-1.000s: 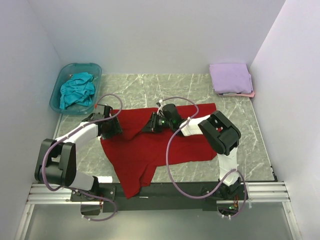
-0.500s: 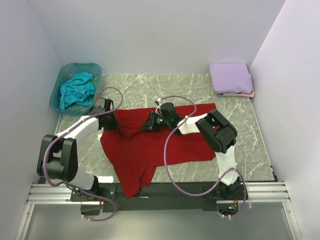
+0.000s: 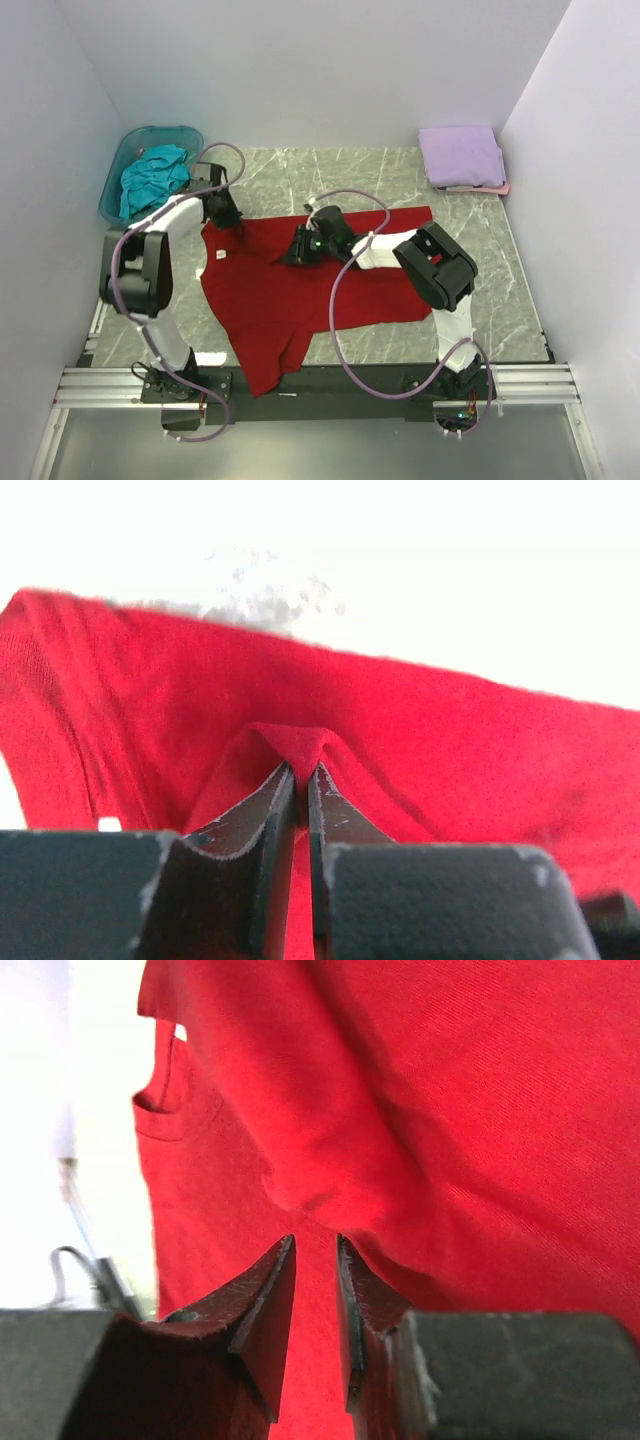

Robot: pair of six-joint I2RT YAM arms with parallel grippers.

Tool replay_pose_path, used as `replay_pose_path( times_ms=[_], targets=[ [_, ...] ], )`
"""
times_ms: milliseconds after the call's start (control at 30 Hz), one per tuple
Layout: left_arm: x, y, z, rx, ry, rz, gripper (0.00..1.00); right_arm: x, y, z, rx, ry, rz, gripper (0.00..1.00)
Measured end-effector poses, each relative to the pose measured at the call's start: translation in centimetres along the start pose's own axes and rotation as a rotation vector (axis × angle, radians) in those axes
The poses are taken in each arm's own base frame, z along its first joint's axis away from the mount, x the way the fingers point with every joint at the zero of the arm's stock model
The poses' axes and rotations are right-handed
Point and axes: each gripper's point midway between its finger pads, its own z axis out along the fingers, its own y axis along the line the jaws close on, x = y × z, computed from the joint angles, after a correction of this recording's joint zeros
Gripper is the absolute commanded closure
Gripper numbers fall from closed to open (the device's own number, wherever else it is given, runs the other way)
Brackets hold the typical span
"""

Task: Fold and stack the t-shirts
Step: Fold the tshirt

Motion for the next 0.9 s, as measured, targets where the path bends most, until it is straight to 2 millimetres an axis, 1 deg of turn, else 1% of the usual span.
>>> replay_pose_path(
  times_ms=[67, 100, 200, 400, 533, 633, 733, 767, 900],
  targets=[
    [-0.2, 0.2, 1.1, -0.008, 0.016, -0.007, 0.84, 0.0, 0.4, 0.4, 0.025, 0.004, -0.055, 0.67],
    [-0.2, 0.3, 1.5, -0.011, 0.025, -0.009, 0.84, -0.2, 0.7, 0.5, 0.037, 0.002, -0.085, 0.63],
    [-0.1, 0.5, 2.2, -0.02, 0.045, -0.014, 0.84, -0.9, 1.7, 1.1, 0.084, -0.02, -0.199, 0.59],
    [0.1, 0.7, 2.3, -0.018, 0.058, -0.02, 0.83, -1.7, 3.0, 1.3, 0.202, -0.047, -0.433, 0.58],
    [0.1, 0.7, 2.3, -0.018, 0.06, -0.02, 0.83, -2.2, 4.6, 1.4, 0.263, -0.065, -0.61, 0.57],
    [0.1, 0.8, 2.3, -0.02, 0.062, -0.021, 0.83, -2.2, 5.6, 1.4, 0.303, -0.077, -0.728, 0.57],
    [0.2, 0.9, 2.2, -0.021, 0.064, -0.022, 0.83, -1.6, 5.7, 1.8, 0.331, -0.06, -0.828, 0.57],
    [0.2, 0.9, 2.2, -0.021, 0.064, -0.022, 0.83, -1.4, 5.5, 2.0, 0.34, -0.05, -0.852, 0.58],
    [0.2, 0.9, 2.2, -0.022, 0.065, -0.022, 0.83, -0.5, 3.6, 3.0, 0.395, 0.008, -0.943, 0.58]
  ],
)
